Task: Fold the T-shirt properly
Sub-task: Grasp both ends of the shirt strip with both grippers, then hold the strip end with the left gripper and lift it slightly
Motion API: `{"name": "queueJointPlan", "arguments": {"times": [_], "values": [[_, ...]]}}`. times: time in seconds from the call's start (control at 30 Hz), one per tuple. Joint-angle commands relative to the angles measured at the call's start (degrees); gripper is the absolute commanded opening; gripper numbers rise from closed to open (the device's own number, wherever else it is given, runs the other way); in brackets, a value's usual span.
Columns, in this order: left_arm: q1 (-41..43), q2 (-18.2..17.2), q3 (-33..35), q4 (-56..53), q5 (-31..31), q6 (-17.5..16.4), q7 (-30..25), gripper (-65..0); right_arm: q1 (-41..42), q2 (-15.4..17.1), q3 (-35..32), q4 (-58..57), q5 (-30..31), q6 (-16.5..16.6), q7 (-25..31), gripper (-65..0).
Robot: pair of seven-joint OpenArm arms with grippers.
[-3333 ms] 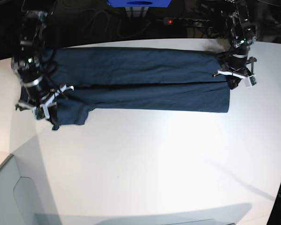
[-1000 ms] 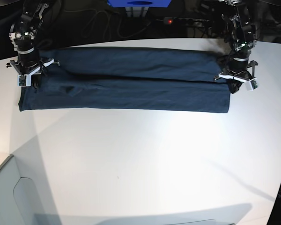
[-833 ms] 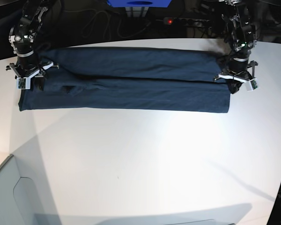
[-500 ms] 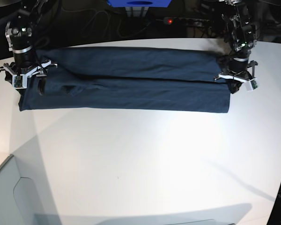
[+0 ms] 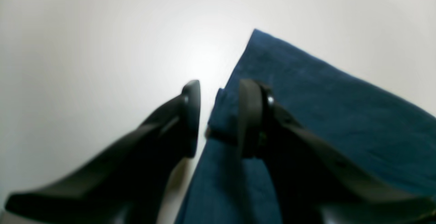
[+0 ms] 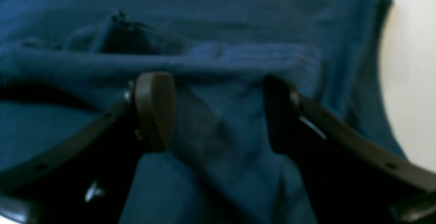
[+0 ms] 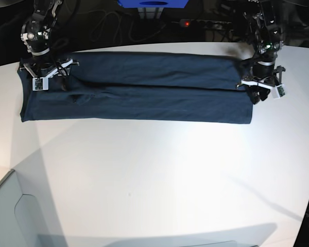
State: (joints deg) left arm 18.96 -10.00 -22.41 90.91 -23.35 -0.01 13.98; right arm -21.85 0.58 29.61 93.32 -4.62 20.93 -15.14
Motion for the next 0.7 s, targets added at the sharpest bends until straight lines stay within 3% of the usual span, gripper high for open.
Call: {"name": "queueJointPlan", "arguments": {"times": [0.0,0.13,0.37,0.5,0.67], "values": [[0.07,-0.42,-0.31,1.0,-0.25,0.05,-1.1,-47.0,0.35,1.14,0.42,-0.26,0.45,-0.14,1.38,-26.4],[0.95,-0.42,-0.14,0.65,-0.25,0.05,-1.1,-46.9,2.2,1.57,0.33,-3.69,0.45,-0.14,1.38,-26.4],[1.65,-0.42,-0.22,0.38,-0.34,0.05,-1.1,-46.9,5.54,5.09,-1.87,-9.67,0.45,-0.14,1.38,-26.4],[3.24,-0.42,0.04,1.09,-0.34,-0.03,-1.19,-46.2,5.98,5.18,-2.48,-9.85,0.45,-0.14,1.38,-26.4],[4.38,1.34,-0.05,2.76,-0.34,-0.03,-1.19,-33.4,6.07,5.0,-2.48,-10.02,0.45,-0.14,1.38,-26.4]]}}
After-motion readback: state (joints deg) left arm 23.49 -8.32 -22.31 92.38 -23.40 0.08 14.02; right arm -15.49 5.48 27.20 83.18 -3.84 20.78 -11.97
